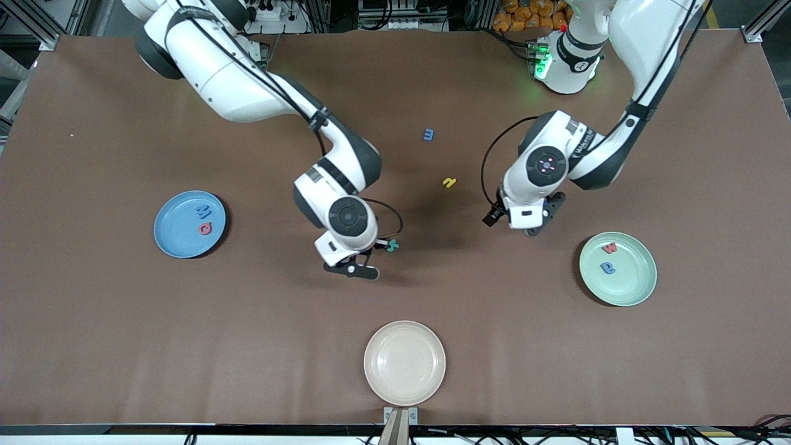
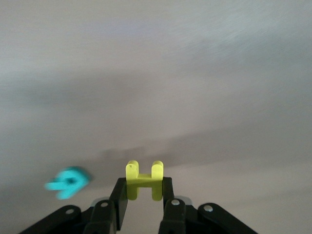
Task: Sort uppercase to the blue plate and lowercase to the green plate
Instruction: 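Close the right gripper on the yellow H and lift it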
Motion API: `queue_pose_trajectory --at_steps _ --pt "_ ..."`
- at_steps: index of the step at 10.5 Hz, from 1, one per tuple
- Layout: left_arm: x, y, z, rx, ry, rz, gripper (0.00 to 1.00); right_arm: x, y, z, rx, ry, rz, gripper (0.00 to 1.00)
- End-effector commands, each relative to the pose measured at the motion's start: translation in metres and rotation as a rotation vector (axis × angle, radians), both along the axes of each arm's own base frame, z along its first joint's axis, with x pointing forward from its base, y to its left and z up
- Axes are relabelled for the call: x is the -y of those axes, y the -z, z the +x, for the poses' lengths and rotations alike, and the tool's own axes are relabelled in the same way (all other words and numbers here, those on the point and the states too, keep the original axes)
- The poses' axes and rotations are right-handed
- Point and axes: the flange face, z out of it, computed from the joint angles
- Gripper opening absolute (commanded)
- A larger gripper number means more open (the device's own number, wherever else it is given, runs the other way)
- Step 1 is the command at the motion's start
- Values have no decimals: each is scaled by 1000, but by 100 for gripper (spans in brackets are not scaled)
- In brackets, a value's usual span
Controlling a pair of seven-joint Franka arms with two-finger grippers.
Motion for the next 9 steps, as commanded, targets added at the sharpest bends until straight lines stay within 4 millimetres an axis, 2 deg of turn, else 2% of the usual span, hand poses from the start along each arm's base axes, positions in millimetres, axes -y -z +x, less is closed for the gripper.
queue_pose_trajectory --at_steps 1,2,3,6,8,9 --pt "49 10 -49 36 5 20 100 62 -16 -19 -71 -121 -19 15" --pt "66 14 -68 45 15 26 100 89 -17 -29 -109 -162 -53 15" --pt "85 18 -86 62 46 28 100 126 -23 -35 -152 -221 -89 15" --pt "113 50 -118 107 150 56 100 207 -25 -61 -236 -376 -169 16" --pt "108 75 -120 156 156 99 100 251 -31 -74 -290 -494 -143 16" --pt "108 84 -122 164 167 101 100 275 -24 -74 -320 -535 -133 16"
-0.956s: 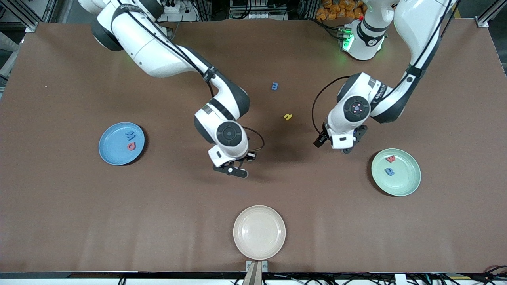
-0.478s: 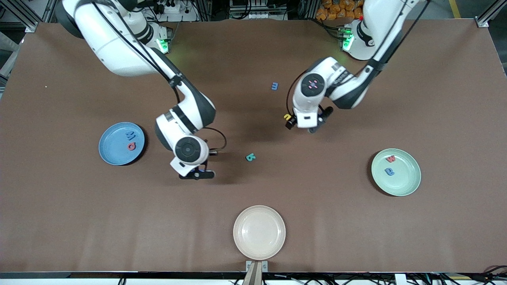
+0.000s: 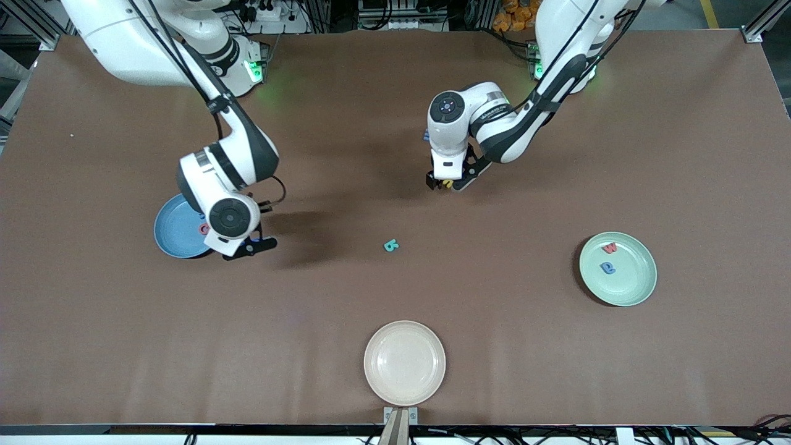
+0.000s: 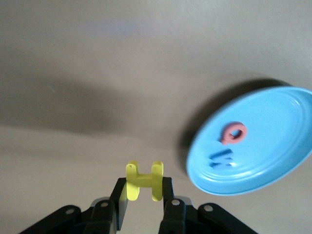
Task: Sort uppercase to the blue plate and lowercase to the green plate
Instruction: 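Close the right gripper on the yellow H and lift it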
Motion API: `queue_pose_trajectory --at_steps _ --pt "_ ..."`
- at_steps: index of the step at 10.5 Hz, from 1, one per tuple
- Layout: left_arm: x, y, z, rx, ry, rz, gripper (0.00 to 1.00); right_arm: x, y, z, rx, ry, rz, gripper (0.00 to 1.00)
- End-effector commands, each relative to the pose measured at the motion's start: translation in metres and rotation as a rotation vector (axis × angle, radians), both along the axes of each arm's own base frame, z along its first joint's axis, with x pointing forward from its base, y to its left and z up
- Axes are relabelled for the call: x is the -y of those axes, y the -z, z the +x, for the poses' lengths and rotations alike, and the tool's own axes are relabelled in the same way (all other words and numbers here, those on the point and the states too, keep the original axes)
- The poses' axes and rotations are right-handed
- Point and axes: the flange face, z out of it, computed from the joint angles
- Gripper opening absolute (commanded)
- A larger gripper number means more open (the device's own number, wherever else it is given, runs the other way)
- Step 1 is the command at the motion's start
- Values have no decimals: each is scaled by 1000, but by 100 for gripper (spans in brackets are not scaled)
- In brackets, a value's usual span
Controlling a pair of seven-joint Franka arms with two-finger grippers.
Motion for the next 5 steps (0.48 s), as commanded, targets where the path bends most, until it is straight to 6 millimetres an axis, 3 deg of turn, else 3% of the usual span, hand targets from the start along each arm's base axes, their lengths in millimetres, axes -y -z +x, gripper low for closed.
queue_pose_trajectory --at_steps 1,2,5 --pt "-3 19 3 20 3 -16 100 58 3 -12 -39 -126 16 16" --pt "-4 22 4 15 -1 -19 100 71 8 -13 -50 -174 38 16" --pt "-2 17 6 34 9 -46 100 146 8 4 -79 -335 87 18"
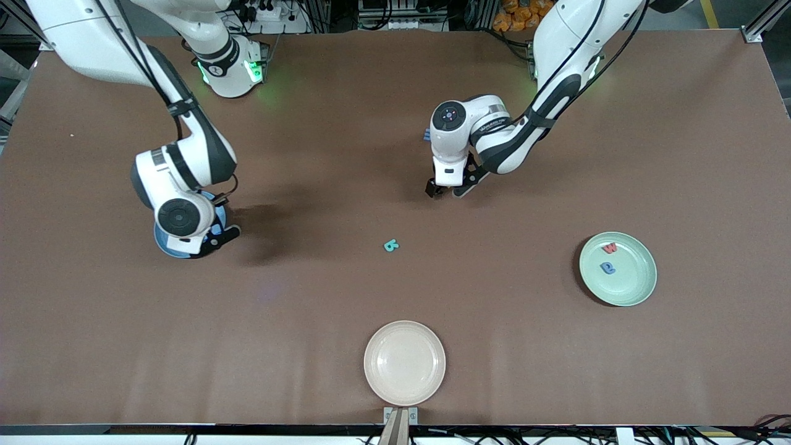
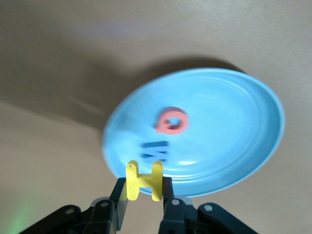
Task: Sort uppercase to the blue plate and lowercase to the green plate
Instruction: 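Close the right gripper on the yellow H and lift it, then drop the H onto the blue plate while the left gripper grasps yellow h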
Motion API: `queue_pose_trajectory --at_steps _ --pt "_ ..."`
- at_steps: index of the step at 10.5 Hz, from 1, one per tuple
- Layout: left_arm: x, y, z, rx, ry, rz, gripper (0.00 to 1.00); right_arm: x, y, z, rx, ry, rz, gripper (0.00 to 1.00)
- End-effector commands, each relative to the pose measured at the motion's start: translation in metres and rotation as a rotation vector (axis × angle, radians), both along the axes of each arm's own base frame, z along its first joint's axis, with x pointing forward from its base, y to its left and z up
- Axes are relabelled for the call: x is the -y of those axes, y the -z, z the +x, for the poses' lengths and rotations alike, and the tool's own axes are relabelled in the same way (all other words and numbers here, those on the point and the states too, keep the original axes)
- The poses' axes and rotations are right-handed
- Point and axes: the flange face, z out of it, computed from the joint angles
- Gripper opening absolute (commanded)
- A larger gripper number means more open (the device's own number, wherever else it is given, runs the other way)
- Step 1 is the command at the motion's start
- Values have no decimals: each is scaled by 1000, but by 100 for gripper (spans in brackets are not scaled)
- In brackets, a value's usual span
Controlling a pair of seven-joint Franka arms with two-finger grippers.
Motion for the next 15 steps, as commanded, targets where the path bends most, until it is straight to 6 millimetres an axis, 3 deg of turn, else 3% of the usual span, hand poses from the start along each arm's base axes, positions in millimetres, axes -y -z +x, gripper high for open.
queue_pose_trajectory --at_steps 1,2,3,4,5,9,12,15 --pt "-2 -8 6 44 12 -28 100 55 -3 5 -1 -140 48 22" --pt "-6 -15 8 59 15 -38 100 71 2 8 3 -176 69 27" --pt "-7 -23 5 79 26 -52 100 73 5 9 7 -184 77 30" --pt "-9 -28 1 91 35 -62 100 74 7 10 8 -183 79 50" --pt "-11 -30 -4 98 46 -76 100 72 9 10 10 -179 77 82" --pt "-23 -23 -7 87 65 -101 100 61 6 10 25 -113 66 82" --pt "-29 -21 -1 84 87 -116 100 5 -5 1 58 120 74 81" --pt "-26 -17 -1 77 89 -119 100 -67 -13 -7 121 357 52 84"
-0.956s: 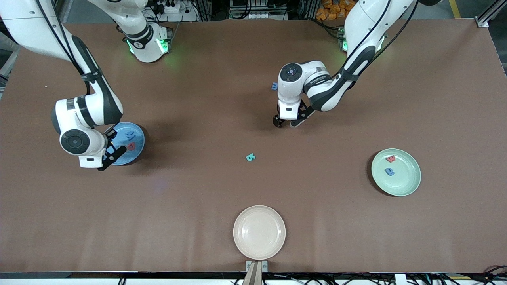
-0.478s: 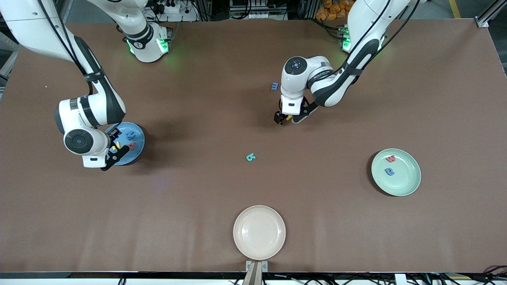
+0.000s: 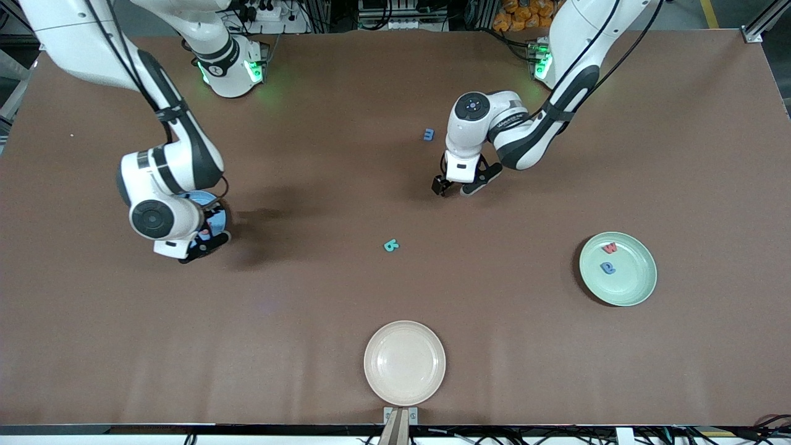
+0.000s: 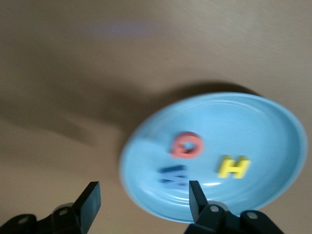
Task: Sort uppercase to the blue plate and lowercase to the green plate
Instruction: 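Drop the H onto the blue plate while the left gripper grasps yellow h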
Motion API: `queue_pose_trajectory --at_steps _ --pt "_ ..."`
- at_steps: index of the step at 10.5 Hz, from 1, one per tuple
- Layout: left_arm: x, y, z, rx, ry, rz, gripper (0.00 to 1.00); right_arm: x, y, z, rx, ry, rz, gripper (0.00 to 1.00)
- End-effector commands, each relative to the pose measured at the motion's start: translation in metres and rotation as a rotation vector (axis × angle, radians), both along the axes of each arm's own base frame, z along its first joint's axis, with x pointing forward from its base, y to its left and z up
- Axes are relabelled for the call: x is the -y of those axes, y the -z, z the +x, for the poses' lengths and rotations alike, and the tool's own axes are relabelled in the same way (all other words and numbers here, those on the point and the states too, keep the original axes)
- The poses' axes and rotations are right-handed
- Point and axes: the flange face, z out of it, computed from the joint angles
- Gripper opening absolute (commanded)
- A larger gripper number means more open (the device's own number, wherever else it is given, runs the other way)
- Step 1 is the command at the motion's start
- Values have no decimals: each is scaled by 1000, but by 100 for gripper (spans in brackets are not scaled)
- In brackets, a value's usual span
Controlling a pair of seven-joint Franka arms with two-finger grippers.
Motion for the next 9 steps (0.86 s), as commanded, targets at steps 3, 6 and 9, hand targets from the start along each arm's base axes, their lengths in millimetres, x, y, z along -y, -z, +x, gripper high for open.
queue_pose_trajectory --at_steps 3,6,9 --pt "11 8 -3 -4 27 -21 100 -139 -37 -33 73 241 -50 85" --pt "16 11 -2 -11 17 -26 100 -203 -52 -54 101 305 -5 86" --pt "17 11 -3 -11 17 -26 100 -226 -64 -51 142 332 92 86"
